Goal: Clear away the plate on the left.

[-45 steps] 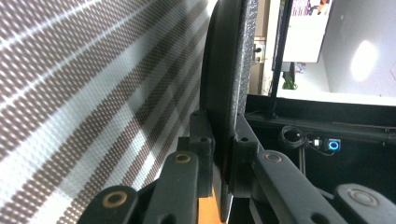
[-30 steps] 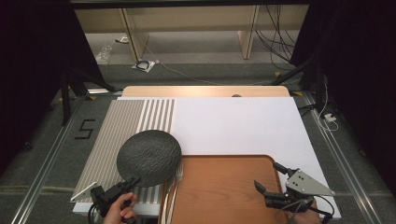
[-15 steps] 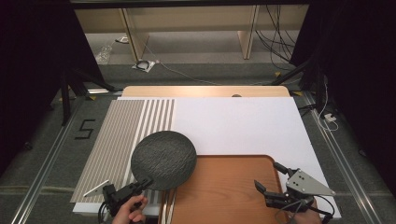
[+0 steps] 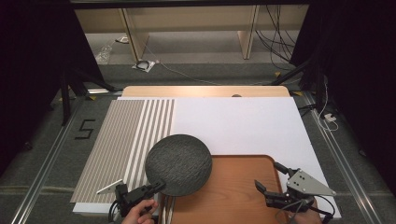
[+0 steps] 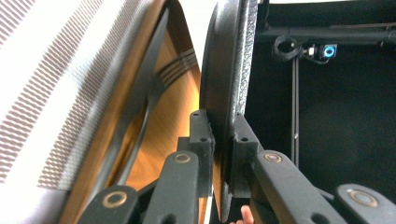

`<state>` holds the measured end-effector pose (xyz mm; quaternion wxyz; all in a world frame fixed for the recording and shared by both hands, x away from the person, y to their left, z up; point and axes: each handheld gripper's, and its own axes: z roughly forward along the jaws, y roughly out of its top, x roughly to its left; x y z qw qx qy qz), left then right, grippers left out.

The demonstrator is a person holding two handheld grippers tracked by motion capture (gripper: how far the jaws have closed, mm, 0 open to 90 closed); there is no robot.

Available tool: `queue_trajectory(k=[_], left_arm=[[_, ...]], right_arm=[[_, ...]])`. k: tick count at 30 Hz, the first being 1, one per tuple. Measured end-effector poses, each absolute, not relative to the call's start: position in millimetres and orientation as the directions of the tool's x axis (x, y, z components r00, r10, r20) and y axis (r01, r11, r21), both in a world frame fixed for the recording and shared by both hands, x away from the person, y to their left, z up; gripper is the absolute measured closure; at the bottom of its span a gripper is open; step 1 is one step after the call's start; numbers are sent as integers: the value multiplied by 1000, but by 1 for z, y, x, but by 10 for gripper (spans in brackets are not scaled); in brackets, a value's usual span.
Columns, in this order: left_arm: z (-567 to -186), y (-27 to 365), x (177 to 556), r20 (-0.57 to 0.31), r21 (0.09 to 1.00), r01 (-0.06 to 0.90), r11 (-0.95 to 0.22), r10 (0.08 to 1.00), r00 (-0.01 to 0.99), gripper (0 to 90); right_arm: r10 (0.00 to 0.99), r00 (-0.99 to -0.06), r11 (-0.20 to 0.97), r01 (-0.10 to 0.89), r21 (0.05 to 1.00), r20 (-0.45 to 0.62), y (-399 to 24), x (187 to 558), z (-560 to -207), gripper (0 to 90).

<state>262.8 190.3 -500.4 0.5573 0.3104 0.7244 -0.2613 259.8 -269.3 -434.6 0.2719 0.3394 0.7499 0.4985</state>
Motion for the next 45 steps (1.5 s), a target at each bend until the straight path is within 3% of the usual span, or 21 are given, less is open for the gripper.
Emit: queue_trajectory(k=[45], left_arm=[[-510, 119, 257, -950, -22, 900, 436, 270, -154, 826]], right_arm=[[785, -617, 263, 236, 936, -65, -272, 260, -434, 161]])
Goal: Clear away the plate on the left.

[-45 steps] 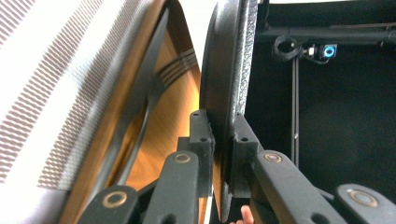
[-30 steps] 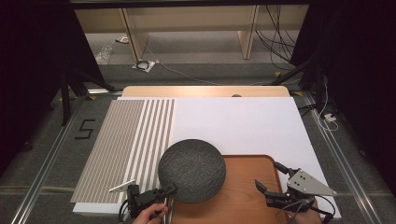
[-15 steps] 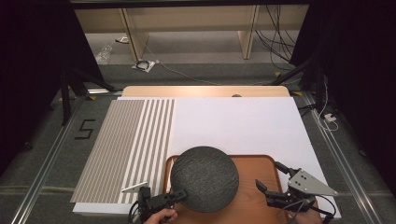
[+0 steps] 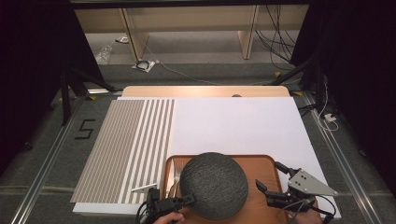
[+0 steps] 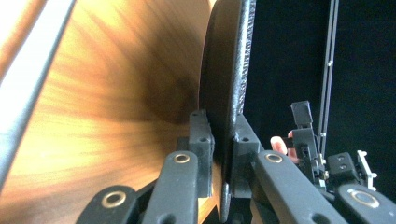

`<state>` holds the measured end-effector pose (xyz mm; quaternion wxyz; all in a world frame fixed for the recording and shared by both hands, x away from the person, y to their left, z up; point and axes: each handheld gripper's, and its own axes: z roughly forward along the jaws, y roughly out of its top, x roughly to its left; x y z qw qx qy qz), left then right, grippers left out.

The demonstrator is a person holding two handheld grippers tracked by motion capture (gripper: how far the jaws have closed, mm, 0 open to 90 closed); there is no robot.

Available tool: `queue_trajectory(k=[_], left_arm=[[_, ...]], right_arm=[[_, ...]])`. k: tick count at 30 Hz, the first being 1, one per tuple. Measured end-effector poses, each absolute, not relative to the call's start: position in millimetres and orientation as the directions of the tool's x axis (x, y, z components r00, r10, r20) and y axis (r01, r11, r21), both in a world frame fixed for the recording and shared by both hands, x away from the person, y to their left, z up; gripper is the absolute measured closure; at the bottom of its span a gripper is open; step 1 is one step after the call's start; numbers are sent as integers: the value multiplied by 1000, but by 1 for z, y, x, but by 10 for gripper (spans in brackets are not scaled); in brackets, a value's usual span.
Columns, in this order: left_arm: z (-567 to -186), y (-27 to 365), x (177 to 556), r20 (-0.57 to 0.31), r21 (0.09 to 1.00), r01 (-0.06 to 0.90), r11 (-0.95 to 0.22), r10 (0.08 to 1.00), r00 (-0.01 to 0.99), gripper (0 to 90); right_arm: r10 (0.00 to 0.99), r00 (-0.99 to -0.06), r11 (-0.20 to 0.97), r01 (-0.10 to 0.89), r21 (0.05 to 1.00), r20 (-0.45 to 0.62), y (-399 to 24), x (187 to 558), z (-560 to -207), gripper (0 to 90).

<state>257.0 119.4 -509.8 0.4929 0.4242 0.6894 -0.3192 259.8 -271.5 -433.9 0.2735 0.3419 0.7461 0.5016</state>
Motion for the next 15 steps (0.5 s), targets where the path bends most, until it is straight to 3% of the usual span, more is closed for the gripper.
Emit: queue_trajectory(k=[15], left_arm=[[-514, 107, 258, -941, -24, 919, 394, 302, -154, 822]], right_arm=[[785, -616, 261, 239, 935, -62, -272, 260, -434, 160]])
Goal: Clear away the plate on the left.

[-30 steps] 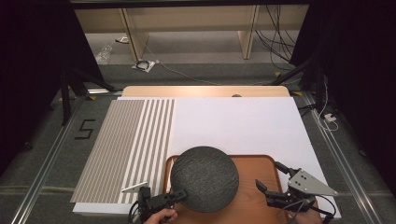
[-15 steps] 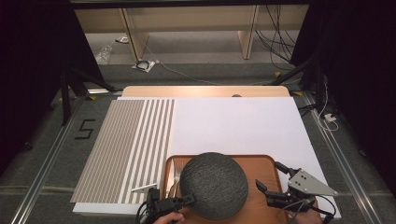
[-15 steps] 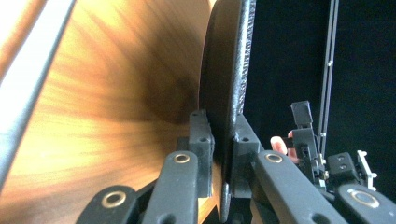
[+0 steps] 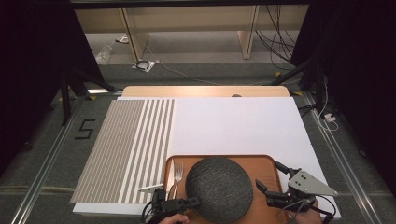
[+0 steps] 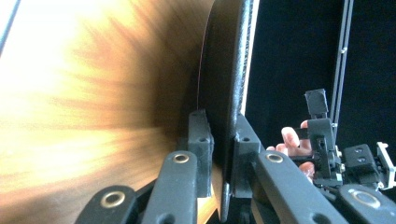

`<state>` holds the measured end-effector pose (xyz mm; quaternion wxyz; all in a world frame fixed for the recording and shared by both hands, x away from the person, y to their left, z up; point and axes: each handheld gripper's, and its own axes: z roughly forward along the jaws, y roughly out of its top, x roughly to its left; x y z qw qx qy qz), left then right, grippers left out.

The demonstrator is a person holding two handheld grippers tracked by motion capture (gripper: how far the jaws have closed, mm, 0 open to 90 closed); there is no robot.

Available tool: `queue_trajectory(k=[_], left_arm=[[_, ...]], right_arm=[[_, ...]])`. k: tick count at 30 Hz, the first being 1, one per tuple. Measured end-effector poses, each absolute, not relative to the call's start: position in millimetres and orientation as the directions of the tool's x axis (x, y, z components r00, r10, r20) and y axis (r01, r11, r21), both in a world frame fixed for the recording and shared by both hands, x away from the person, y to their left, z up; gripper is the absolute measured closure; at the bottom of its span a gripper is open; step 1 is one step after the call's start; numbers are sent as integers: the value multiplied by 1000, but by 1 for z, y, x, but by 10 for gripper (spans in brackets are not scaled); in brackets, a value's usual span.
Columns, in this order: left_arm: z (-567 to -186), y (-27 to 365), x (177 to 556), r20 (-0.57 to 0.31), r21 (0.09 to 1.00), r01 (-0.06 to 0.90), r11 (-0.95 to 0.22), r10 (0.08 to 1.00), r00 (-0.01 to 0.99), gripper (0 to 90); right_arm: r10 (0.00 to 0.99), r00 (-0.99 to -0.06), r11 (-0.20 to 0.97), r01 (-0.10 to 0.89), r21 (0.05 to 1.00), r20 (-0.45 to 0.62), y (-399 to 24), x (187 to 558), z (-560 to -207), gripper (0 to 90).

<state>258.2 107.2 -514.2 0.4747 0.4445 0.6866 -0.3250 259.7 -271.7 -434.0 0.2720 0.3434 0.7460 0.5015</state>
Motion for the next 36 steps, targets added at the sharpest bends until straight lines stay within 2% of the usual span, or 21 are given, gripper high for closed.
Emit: queue_trajectory(k=[13, 25, 36], left_arm=[[-516, 102, 259, -938, -40, 924, 380, 305, -166, 820], [-514, 102, 258, -917, -17, 933, 359, 367, -158, 829], [-511, 102, 259, -907, 14, 944, 329, 401, -126, 726]], right_arm=[[784, -618, 263, 237, 935, -64, -272, 260, -434, 160], [784, -617, 270, 244, 931, -66, -271, 259, -434, 161], [784, -617, 270, 246, 931, -64, -271, 259, -434, 161]])
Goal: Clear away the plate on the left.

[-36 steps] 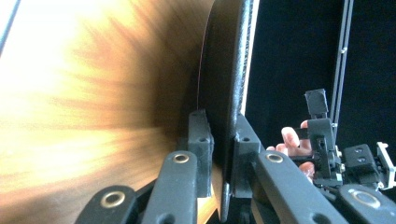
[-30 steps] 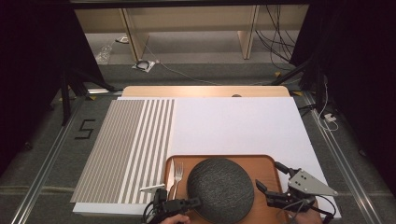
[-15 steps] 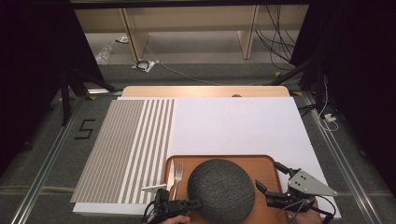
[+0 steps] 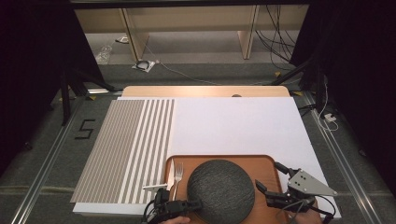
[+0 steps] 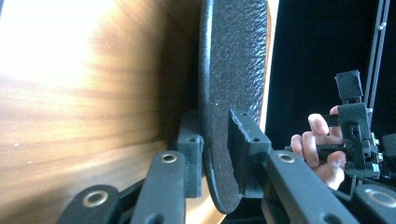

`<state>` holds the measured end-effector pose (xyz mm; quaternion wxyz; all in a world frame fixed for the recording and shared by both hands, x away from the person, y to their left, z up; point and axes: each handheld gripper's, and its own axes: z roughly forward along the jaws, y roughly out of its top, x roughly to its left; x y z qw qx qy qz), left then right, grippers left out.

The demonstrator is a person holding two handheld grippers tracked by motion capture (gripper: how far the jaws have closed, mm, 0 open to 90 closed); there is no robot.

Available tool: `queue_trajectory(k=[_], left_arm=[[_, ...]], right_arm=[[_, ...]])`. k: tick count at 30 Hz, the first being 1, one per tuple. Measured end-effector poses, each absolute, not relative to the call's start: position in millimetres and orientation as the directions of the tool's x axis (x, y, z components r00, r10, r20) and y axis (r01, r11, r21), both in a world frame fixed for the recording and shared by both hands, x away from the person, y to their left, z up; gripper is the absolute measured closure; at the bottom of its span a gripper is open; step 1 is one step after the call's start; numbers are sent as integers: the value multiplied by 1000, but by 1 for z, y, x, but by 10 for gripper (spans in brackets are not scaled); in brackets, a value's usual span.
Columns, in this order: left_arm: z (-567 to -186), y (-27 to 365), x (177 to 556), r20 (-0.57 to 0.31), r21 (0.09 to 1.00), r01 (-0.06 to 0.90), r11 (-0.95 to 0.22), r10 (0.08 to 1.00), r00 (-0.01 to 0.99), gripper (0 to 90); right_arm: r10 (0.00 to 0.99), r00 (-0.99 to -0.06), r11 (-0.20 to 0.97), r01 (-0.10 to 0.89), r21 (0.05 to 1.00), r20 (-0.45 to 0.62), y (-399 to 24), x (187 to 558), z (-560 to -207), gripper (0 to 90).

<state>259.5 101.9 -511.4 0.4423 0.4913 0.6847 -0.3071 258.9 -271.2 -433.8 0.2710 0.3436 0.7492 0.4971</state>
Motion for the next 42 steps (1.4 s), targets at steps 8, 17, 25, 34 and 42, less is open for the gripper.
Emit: queue_trajectory(k=[8, 17, 25, 34, 42], left_arm=[[-512, 101, 260, -906, 16, 948, 317, 406, -121, 660], [-512, 100, 260, -904, 16, 953, 304, 411, -116, 577], [-509, 101, 261, -904, 28, 955, 295, 416, -101, 516], [-508, 104, 262, -903, 34, 951, 308, 417, -102, 503], [-503, 108, 266, -888, 100, 944, 313, 457, -57, 478]], right_arm=[[783, -619, 272, 244, 931, -66, -271, 259, -434, 161], [780, -622, 268, 239, 933, -65, -271, 259, -434, 161], [780, -622, 267, 238, 934, -64, -270, 259, -434, 161], [780, -622, 271, 238, 933, -68, -270, 259, -434, 161], [780, -623, 267, 238, 934, -64, -270, 259, -434, 161]])
